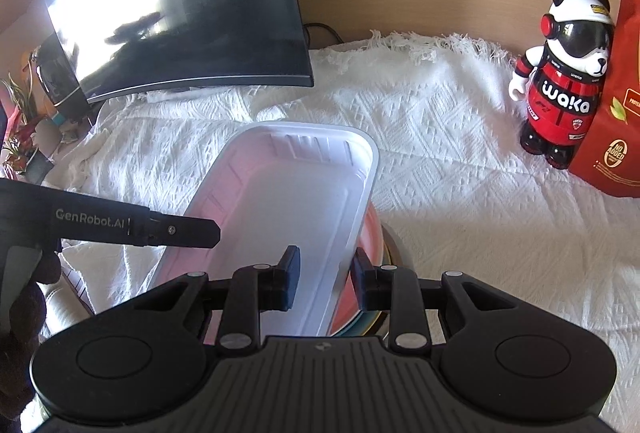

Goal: Organize plates and bowls
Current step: 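Lower the white tray into the top bowl with both tools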

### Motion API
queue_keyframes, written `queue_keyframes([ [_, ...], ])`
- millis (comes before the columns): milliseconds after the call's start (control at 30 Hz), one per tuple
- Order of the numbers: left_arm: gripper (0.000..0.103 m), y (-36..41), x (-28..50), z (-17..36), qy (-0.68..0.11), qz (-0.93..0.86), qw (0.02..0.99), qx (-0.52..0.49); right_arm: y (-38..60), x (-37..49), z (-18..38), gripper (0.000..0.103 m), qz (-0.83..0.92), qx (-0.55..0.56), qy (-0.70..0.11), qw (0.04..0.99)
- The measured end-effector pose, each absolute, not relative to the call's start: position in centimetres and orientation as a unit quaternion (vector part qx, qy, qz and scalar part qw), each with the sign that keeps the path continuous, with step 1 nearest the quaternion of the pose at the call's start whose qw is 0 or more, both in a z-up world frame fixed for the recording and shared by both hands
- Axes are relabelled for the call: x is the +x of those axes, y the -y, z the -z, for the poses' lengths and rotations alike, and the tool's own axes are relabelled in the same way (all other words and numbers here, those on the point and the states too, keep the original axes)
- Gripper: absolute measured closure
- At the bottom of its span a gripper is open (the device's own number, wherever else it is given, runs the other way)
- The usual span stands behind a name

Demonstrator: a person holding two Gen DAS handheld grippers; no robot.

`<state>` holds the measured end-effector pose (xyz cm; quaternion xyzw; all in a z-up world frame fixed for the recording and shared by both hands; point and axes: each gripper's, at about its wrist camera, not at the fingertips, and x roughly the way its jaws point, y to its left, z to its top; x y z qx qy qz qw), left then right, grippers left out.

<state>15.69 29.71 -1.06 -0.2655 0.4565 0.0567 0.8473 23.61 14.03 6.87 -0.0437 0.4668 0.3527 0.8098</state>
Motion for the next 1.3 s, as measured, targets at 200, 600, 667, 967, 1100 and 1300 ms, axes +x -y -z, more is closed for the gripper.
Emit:
queue_keyframes([
  [200,0.088,-30.2,15.6,1.0,-0.452,-0.061,0.848,-0.271,-13.9,23.8,-6.8,0.076,-0.351,-0.038,-0.469,0.809],
  [600,0.088,-31.2,15.6,0.9,-0.444,-0.057,0.848,-0.285,-14.8,23.6,-6.9,0.076,-0.356,-0.04,-0.467,0.808],
  [667,0.088,-31.2,15.7,0.9,-0.444,-0.054,0.848,-0.285,-14.8,23.8,-6.7,0.076,-0.355,-0.04,-0.467,0.809],
  [967,0.088,-31.7,15.5,-0.2,-0.443,-0.048,0.852,-0.277,-14.2,24.1,-6.8,0.076,-0.342,-0.027,-0.469,0.814],
  [1100,0.088,-31.7,15.8,-0.2,-0.444,-0.029,0.85,-0.281,-14.4,24.0,-7.0,0.076,-0.338,-0.023,-0.467,0.816],
  [1300,0.088,-31.9,16.6,0.3,-0.454,-0.007,0.846,-0.281,-14.6,23.8,-7.0,0.076,-0.322,-0.02,-0.47,0.822],
])
